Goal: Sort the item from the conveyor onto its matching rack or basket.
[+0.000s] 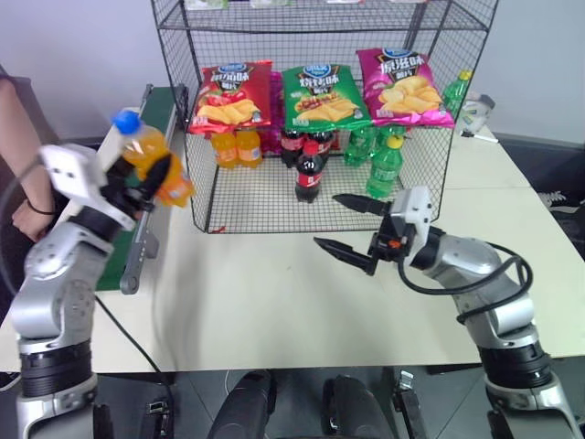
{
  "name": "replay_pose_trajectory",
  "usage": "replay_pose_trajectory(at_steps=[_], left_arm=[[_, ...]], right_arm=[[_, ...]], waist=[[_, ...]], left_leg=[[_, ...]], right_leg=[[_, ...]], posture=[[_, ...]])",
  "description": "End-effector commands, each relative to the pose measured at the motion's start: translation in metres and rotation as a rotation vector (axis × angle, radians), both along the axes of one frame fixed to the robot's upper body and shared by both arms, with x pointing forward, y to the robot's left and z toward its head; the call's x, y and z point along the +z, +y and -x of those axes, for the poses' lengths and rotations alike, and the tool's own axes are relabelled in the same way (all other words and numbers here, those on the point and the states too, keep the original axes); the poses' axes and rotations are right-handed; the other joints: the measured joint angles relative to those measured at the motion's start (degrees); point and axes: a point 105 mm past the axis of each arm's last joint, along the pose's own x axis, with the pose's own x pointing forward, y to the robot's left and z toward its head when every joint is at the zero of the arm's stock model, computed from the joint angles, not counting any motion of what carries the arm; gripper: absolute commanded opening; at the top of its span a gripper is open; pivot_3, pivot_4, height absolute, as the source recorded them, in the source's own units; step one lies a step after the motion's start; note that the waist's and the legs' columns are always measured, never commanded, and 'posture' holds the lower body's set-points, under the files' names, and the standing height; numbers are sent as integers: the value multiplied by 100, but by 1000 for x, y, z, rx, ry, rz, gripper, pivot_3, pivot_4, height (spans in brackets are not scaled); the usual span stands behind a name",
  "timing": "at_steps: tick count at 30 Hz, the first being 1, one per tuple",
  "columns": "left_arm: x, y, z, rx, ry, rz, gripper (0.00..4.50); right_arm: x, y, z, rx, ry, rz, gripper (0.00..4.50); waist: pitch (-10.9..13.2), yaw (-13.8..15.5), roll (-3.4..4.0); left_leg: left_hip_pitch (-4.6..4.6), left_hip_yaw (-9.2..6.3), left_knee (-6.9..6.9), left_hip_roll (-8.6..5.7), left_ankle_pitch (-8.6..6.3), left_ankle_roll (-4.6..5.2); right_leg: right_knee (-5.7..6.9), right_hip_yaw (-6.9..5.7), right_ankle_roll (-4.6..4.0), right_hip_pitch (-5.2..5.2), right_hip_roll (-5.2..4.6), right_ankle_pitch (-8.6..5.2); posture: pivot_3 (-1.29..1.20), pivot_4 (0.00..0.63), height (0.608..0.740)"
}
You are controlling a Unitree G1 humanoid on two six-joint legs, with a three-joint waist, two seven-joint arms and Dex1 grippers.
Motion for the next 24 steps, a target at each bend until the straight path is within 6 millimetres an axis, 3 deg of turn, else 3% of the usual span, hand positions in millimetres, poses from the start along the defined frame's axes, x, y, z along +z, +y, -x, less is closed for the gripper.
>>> replay_pose_trajectory(at_steps=[1,8,13,24], left_arm=[[-2,-15,-27,82,-39,-29,2355],[-37,-47,-71,132,-5,19,2355],[-53,-62,-90,162,-4,21,2355],[-68,-72,-107,212,-5,25,2355]], right_arm=[[11,-11,1,-46,-53,4,4500],[11,-14,3,-67,-57,8,4500],[10,-17,4,-83,-58,11,4500],[11,-17,8,-103,-68,7,4500]], waist=[[0,14,0],[-1,-27,-4],[0,-9,-6],[1,-9,-7]], left_leg=[[0,0,2,0,0,0],[-3,8,-4,-2,1,0],[-4,7,8,-6,1,1],[-4,5,8,-9,1,1]], right_leg=[[-1,0,0,2,0,0],[1,0,3,-9,1,1],[2,-3,5,-2,-1,2],[7,-8,6,-2,4,2]], posture=[[0,150,740],[0,150,740],[0,150,740],[0,150,740]])
